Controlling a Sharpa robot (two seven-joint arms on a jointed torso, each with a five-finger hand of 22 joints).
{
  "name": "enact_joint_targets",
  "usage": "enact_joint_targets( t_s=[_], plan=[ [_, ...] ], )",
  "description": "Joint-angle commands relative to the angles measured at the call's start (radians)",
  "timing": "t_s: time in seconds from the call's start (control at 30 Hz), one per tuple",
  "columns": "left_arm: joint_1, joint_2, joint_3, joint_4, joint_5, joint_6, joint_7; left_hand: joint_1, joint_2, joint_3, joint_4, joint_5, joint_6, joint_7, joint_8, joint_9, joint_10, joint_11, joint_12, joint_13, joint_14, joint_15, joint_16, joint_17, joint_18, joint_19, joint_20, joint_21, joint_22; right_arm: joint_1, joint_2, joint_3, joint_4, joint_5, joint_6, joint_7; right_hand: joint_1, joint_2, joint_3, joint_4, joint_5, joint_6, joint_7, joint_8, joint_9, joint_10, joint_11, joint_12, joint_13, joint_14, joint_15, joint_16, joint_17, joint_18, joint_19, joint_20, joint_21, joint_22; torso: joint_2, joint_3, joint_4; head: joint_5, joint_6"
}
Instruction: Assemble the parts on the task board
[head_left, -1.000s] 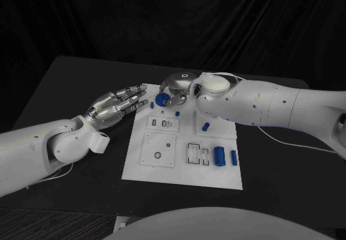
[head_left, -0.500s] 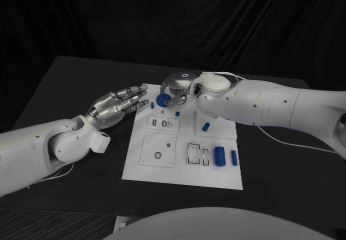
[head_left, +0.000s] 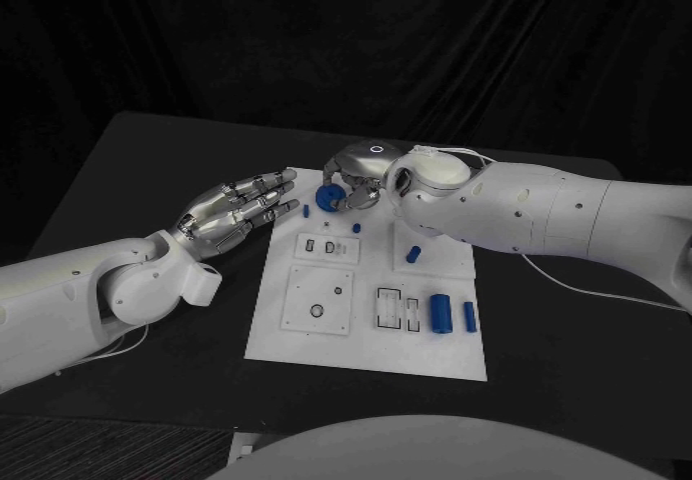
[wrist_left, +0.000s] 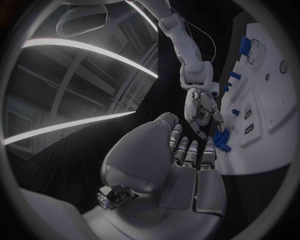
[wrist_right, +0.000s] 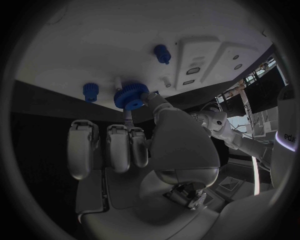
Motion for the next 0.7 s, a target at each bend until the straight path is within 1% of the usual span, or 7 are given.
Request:
enact_joint_targets(
  t_s=[0.03, 0.23, 0.33, 0.37, 0.5, 0.6, 0.7],
  plan=[
    [-0.001, -0.002, 0.001, 0.002, -0.001, 0.008, 0.012, -0.008, 0.000, 0.005, -0.001, -0.004, 0.006, 0.002, 0.004, 0.001, -0.001, 0.009, 0.005, 0.001, 0.001, 0.006, 0.007, 0.001, 0.012, 0.002, 0.007, 0.002, 0.001, 0.015, -0.007, 0.001, 0.011, -0.006, -0.114, 0.044, -0.016, 0.002, -0.001, 0.008, 0.009, 0.025, -0.017, 0.004, 0.161, 0.107, -0.001, 0.004, 0.263, 0.079, 0.001, 0.002, 0.133, 0.004, 0.057, 0.004, 0.005, 0.227, 0.000, 0.0004, -0.0007, 0.002, -0.002],
    [-0.001, -0.003, 0.001, 0.002, -0.001, 0.008, 0.012, -0.008, 0.000, 0.007, -0.001, -0.004, 0.006, 0.002, 0.005, 0.001, -0.001, 0.009, 0.006, 0.001, 0.001, 0.006, 0.007, 0.001, 0.012, 0.002, 0.007, 0.002, 0.001, 0.036, -0.026, 0.001, 0.034, -0.006, -0.151, 0.049, -0.022, 0.001, 0.003, 0.016, 0.024, 0.017, -0.016, -0.002, 0.159, 0.107, 0.000, 0.004, 0.263, 0.079, 0.001, 0.003, 0.135, 0.003, 0.058, 0.004, 0.006, 0.228, 0.000, -0.0003, -0.0007, 0.002, -0.002],
    [-0.001, -0.002, 0.001, 0.001, -0.001, 0.009, 0.012, -0.008, 0.000, 0.007, -0.001, -0.004, 0.006, 0.002, 0.005, 0.001, -0.001, 0.009, 0.006, 0.001, 0.001, 0.006, 0.007, 0.001, 0.012, 0.002, 0.007, 0.002, 0.001, 0.040, -0.036, 0.001, 0.046, -0.006, -0.158, 0.049, -0.022, 0.001, 0.003, 0.016, 0.024, 0.017, -0.016, -0.002, 0.159, 0.107, 0.000, 0.004, 0.263, 0.079, 0.001, 0.003, 0.135, 0.003, 0.058, 0.004, 0.007, 0.228, 0.000, 0.0001, -0.0010, 0.002, -0.002],
    [-0.001, -0.002, 0.001, 0.001, -0.001, 0.010, 0.011, -0.008, 0.000, 0.007, -0.001, -0.004, 0.006, 0.002, 0.005, 0.001, -0.001, 0.009, 0.006, 0.001, 0.001, 0.006, 0.007, 0.001, 0.012, 0.002, 0.007, 0.002, 0.001, 0.041, -0.039, 0.001, 0.048, -0.006, -0.158, 0.049, -0.024, 0.001, 0.003, 0.017, 0.024, 0.017, -0.016, -0.002, 0.159, 0.107, 0.000, 0.004, 0.263, 0.080, 0.001, 0.003, 0.136, 0.003, 0.059, 0.004, 0.008, 0.228, 0.000, 0.0002, -0.0002, 0.001, -0.002],
    [-0.001, -0.003, 0.001, 0.000, -0.001, 0.011, 0.011, -0.008, 0.000, 0.007, -0.001, -0.004, 0.006, 0.002, 0.005, 0.001, -0.001, 0.009, 0.006, 0.001, 0.001, 0.006, 0.007, 0.001, 0.012, 0.002, 0.007, 0.002, 0.001, 0.043, -0.052, 0.001, 0.060, -0.006, -0.150, 0.045, -0.025, 0.001, 0.004, 0.018, 0.025, 0.017, -0.015, -0.003, 0.159, 0.107, 0.000, 0.004, 0.263, 0.079, 0.001, 0.003, 0.135, 0.003, 0.058, 0.004, 0.006, 0.228, 0.001, 0.0001, 0.0004, 0.000, -0.002],
    [-0.001, -0.003, 0.001, -0.001, -0.001, 0.011, 0.011, -0.008, 0.000, 0.007, -0.001, -0.004, 0.006, 0.002, 0.005, 0.001, -0.001, 0.009, 0.006, 0.001, 0.001, 0.006, 0.007, 0.001, 0.012, 0.002, 0.007, 0.002, 0.001, 0.043, -0.065, 0.001, 0.069, -0.006, -0.131, 0.038, -0.027, 0.001, 0.004, 0.020, 0.026, 0.016, -0.015, -0.004, 0.158, 0.107, 0.001, 0.004, 0.263, 0.080, 0.002, 0.003, 0.136, 0.003, 0.058, 0.004, 0.007, 0.228, -0.001, -0.0008, 0.0002, 0.002, -0.002],
    [-0.001, -0.005, 0.001, -0.001, -0.001, 0.012, 0.010, -0.008, 0.000, 0.007, -0.001, -0.004, 0.006, 0.002, 0.005, 0.001, -0.001, 0.009, 0.006, 0.001, 0.001, 0.006, 0.007, 0.001, 0.012, 0.002, 0.007, 0.002, 0.001, 0.043, -0.082, 0.001, 0.081, -0.006, -0.104, 0.029, -0.029, 0.001, 0.005, 0.023, 0.026, 0.014, -0.015, -0.005, 0.157, 0.107, 0.001, 0.004, 0.263, 0.079, 0.002, 0.003, 0.134, 0.003, 0.058, 0.004, 0.006, 0.228, 0.000, -0.0007, -0.0013, 0.005, -0.002]
  ],
)
